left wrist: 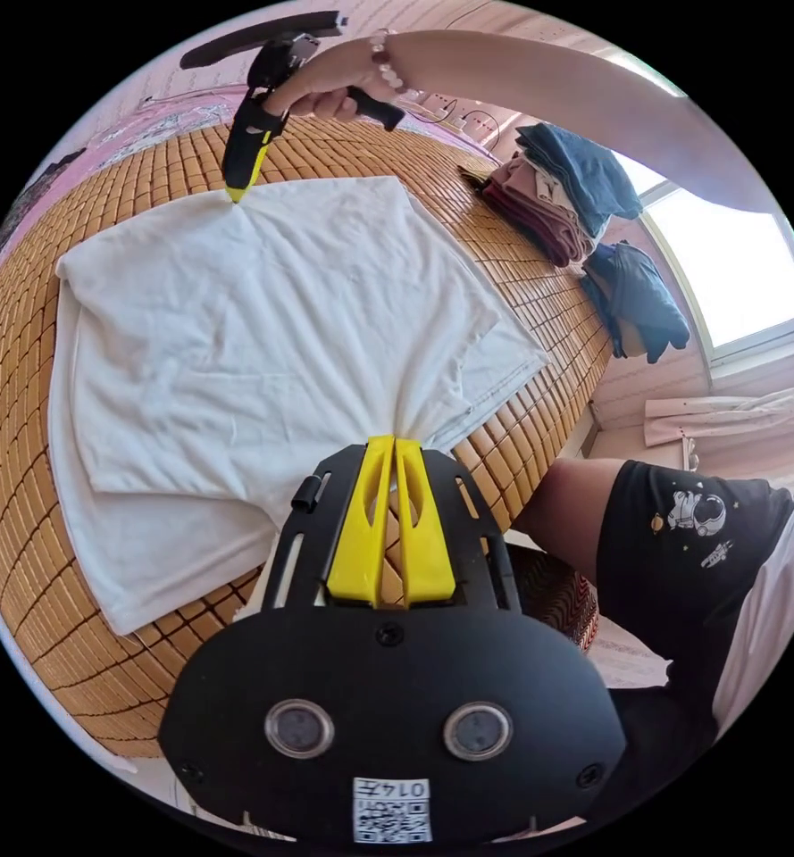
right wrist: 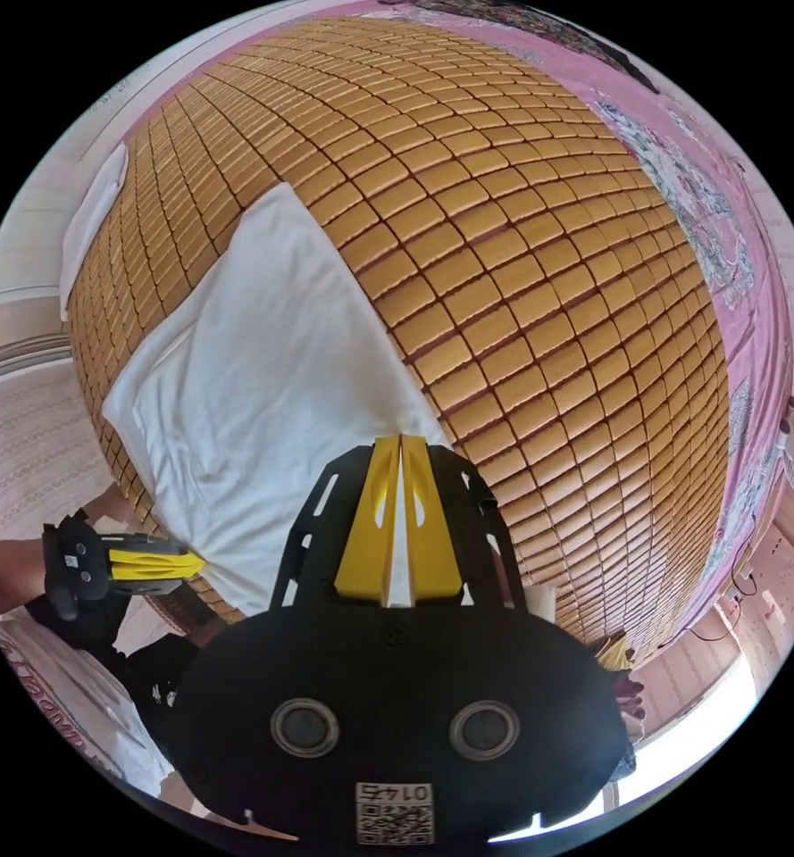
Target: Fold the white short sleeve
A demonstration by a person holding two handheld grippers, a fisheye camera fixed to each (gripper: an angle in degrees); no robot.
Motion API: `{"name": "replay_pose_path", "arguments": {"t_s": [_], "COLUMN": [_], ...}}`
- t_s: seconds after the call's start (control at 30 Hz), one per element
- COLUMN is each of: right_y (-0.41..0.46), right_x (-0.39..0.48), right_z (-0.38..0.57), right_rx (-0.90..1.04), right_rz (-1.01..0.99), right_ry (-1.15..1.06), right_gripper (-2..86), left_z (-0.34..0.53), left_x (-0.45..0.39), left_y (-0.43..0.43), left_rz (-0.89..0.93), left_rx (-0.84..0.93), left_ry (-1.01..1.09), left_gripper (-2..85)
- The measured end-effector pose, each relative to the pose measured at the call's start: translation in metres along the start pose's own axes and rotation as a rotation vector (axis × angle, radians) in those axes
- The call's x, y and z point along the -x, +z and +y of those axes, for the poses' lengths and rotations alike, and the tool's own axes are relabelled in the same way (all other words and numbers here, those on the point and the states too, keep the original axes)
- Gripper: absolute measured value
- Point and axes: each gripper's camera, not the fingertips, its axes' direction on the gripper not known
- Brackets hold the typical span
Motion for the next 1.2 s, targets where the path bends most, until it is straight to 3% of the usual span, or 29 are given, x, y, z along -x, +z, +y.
{"name": "replay_pose_path", "arguments": {"t_s": [0.1, 0.23, 0.37, 0.5, 0.6, 0.8, 0.93, 1.03, 1.2], "right_y": [0.014, 0.019, 0.033, 0.079, 0.121, 0.206, 0.238, 0.254, 0.268], "right_x": [-0.006, -0.025, -0.04, -0.033, -0.019, -0.003, -0.017, -0.022, -0.04], "right_z": [-0.001, 0.043, 0.159, 0.276, 0.366, 0.457, 0.497, 0.514, 0.545], "right_rx": [0.003, -0.122, -0.273, -0.24, -0.236, -0.22, -0.381, -0.438, -0.694], "right_rz": [0.04, -0.076, -0.153, -0.206, -0.355, -0.636, -0.827, -0.882, -1.109], "right_ry": [0.002, 0.072, 0.231, 0.422, 0.621, 0.899, 0.977, 0.957, 1.004], "right_gripper": [-0.2, 0.1, 1.8, 5.5, 7.7, 8.1, 2.3, 1.2, 0.8], "left_z": [0.008, 0.01, 0.004, -0.015, -0.034, -0.071, -0.083, -0.091, -0.098], "left_x": [-0.007, -0.019, -0.044, -0.066, -0.081, -0.11, -0.128, -0.139, -0.154], "left_y": [0.005, -0.003, -0.026, -0.028, -0.012, 0.037, 0.053, 0.059, 0.064], "left_rz": [0.009, -0.031, 0.011, 0.093, 0.134, 0.217, 0.158, 0.13, 0.074], "left_rx": [-0.028, -0.076, -0.199, -0.277, -0.301, -0.203, -0.163, -0.147, -0.115], "left_ry": [-0.011, 0.013, 0.163, 0.272, 0.305, 0.28, 0.324, 0.323, 0.315], "left_gripper": [-0.9, -0.4, 0.9, 0.5, 4.7, 9.7, 12.9, 15.3, 20.1]}}
